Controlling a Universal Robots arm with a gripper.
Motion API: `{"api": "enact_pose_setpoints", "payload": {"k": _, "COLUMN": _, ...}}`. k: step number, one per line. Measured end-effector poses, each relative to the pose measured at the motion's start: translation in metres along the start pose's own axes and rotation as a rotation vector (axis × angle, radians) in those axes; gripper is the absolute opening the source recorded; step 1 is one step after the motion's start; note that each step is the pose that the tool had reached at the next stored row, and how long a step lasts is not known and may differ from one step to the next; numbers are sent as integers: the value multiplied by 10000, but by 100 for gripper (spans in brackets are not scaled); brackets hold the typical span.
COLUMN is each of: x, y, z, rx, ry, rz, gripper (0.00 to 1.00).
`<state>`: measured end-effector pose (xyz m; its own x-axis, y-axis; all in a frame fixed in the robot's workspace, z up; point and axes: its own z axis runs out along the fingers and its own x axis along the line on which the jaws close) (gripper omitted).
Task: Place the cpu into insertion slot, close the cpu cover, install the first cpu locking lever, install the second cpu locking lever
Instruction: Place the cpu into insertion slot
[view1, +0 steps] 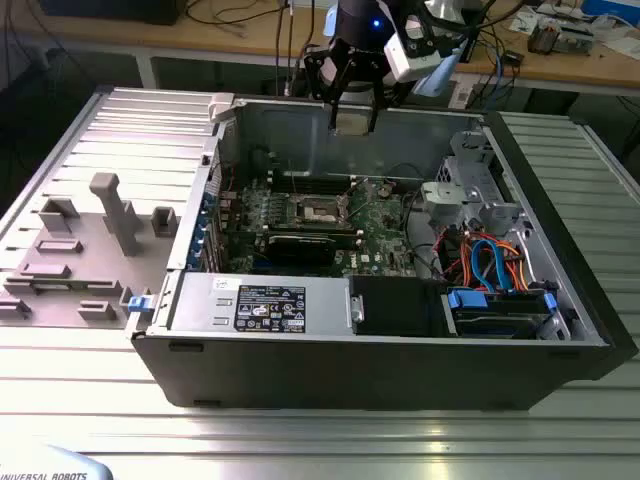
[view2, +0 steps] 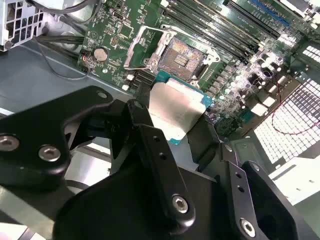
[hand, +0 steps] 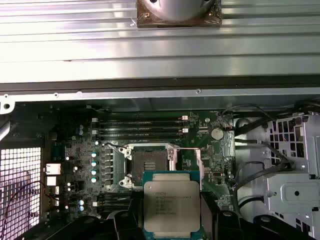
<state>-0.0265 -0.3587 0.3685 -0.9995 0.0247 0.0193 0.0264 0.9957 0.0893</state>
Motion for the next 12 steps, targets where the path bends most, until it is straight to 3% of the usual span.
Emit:
{"api": "enact_pose_setpoints", "payload": {"k": 4, "x": 0, "y": 0, "z": 0, "rx": -1, "ry": -2, "rz": 25, "gripper": 54}}
{"api": "enact_pose_setpoints", "payload": {"k": 10, "x": 0, "y": 0, "z": 3, "rx": -14, "ry": -62, "rz": 694, "gripper": 54}}
{"api": "enact_pose_setpoints", "payload": {"k": 12, "x": 0, "y": 0, "z": 3, "rx": -13, "ry": -64, "rz": 716, "gripper": 54}}
